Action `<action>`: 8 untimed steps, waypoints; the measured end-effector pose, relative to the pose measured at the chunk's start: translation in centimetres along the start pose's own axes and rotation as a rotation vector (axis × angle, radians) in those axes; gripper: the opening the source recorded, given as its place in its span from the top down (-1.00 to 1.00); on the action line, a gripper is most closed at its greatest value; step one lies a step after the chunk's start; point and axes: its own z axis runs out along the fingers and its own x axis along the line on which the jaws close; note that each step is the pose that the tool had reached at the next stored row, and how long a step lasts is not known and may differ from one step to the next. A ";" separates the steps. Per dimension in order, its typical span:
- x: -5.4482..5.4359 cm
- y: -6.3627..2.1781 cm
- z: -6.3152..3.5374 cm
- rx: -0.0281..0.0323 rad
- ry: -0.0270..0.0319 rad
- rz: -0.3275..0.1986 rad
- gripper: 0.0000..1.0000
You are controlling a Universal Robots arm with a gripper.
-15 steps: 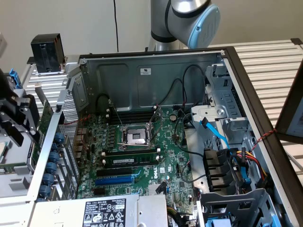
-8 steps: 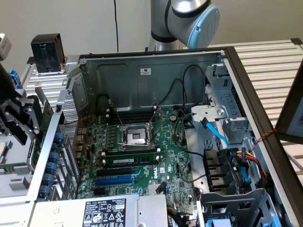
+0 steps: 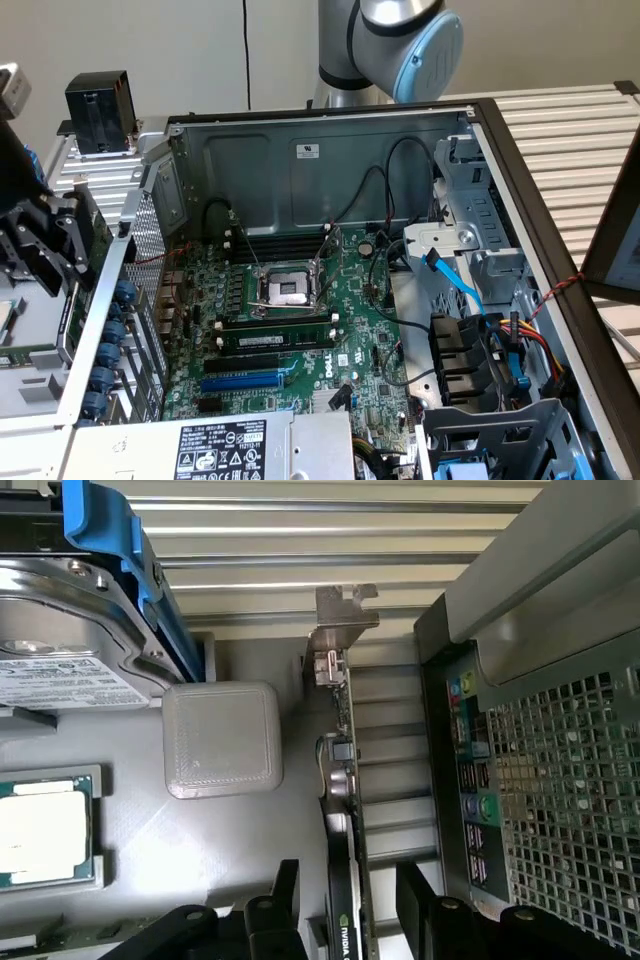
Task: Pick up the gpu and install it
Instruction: 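Pick up the gpu and move the gpu toward the slot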
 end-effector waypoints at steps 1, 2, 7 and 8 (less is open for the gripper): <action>0.0 0.02 0.10 0.0014 0.0006 0.000 -0.02; 0.1 0.07 0.18 0.0039 0.0007 0.000 -0.02; 0.1 0.27 0.35 0.0185 0.0066 -0.022 -0.02; 0.1 0.26 0.42 0.0161 0.0083 -0.035 -0.02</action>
